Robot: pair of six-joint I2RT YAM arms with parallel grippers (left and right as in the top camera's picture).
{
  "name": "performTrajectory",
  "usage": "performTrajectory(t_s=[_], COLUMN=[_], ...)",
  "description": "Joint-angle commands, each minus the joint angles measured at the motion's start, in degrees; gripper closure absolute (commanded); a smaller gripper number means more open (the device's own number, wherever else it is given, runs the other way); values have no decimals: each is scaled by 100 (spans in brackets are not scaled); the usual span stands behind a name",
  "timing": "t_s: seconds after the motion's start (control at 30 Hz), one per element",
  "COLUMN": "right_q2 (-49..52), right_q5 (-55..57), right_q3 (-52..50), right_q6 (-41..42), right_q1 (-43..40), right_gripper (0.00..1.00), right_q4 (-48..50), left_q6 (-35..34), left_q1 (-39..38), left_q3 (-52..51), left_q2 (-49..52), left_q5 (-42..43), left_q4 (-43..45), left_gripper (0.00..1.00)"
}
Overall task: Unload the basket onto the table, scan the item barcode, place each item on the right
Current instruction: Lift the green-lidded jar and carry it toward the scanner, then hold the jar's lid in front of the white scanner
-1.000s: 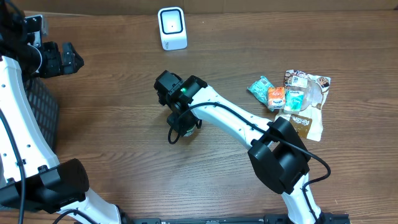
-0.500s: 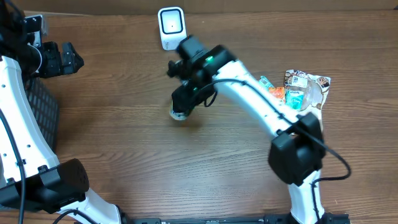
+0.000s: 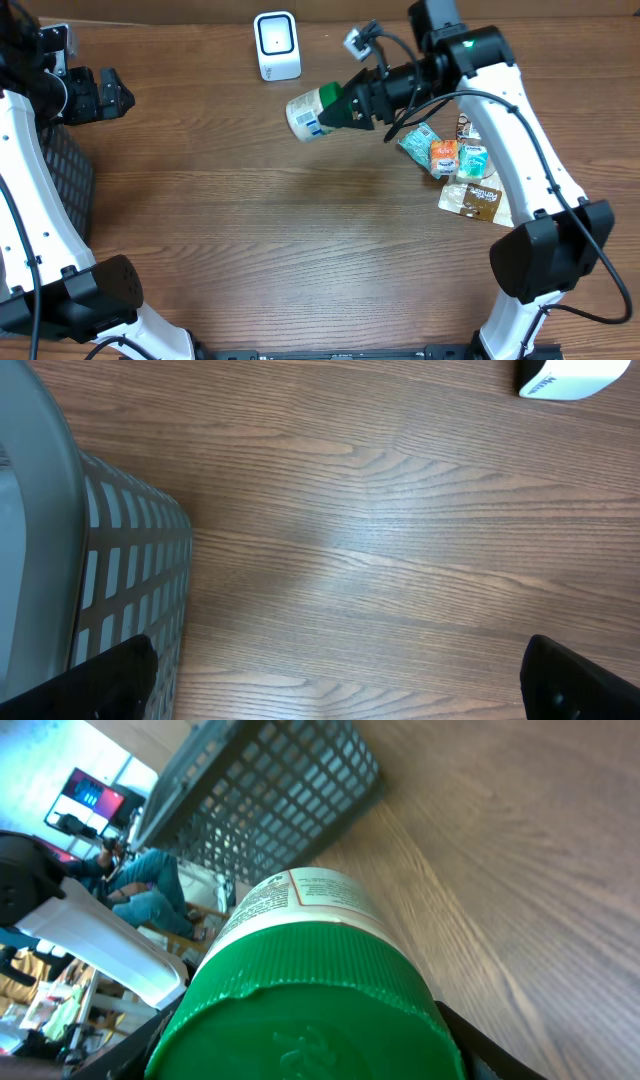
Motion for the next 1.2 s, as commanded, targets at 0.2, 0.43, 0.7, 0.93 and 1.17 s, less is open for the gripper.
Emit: performTrajectory(t_s=[0.2, 0.43, 0.7, 0.93, 1.17], right_q2=[-693, -629, 197, 1513, 2474], right_q5=[-481, 1956, 5796, 7084, 7171], right_q3=[251, 236, 221, 221, 221], right_q6=[-155, -127, -175, -925, -2371], right_q1=[-157, 372, 1268, 1274, 1274], right_gripper=[61, 70, 60, 60, 58], right_q4=[127, 570, 2780, 6247, 8065], left_q6=[107, 107, 107, 107, 107], left_q1=[-13, -13, -13, -13, -13], left_q3=[87, 87, 87, 87, 85], left_q2=[-74, -74, -74, -74, -74], left_q5=[4, 4, 4, 4, 2], left_q4=[7, 7, 7, 7, 7], left_gripper=[1, 0, 0, 1, 0])
